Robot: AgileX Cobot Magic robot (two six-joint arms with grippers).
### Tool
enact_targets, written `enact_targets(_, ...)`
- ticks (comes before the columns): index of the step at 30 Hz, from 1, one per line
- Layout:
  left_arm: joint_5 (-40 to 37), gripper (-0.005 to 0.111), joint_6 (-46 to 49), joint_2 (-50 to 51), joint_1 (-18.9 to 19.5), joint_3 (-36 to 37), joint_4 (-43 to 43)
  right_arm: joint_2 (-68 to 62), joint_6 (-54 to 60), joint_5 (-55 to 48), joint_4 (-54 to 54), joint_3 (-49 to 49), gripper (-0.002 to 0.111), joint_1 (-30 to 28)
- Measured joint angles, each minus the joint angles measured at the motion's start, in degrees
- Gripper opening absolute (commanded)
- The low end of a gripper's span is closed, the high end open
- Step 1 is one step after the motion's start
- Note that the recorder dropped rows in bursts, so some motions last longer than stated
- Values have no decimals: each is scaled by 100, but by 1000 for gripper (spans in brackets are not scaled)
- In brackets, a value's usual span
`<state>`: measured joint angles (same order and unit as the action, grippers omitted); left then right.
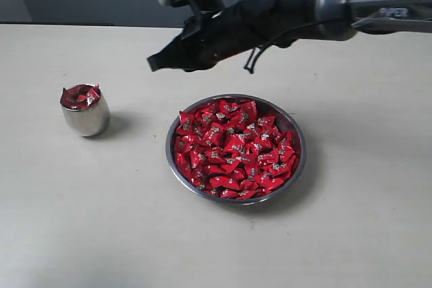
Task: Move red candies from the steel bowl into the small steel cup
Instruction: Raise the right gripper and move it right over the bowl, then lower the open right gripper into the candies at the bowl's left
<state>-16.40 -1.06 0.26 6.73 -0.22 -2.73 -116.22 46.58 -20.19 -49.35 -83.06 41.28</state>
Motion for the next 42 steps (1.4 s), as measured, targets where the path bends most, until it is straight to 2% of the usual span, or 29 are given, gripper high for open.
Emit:
enact_targets(5,0,0,0,0,0,0,0,826,711,415,-589,1363,-1,-435)
enact_targets(11,0,0,0,0,0,0,0,1591,1171,677,-975,2620,-1,-645)
enact_targets(20,0,0,0,0,0,0,0,1975,1297,1049,-1079,3583,-1,-698)
enact_targets(30,0,0,0,0,0,0,0,1633,1259,1236,-1235,3634,-1,-719)
enact_targets(42,0,0,0,0,0,0,0,1038,1272,14,-1262,2550,-1,-719)
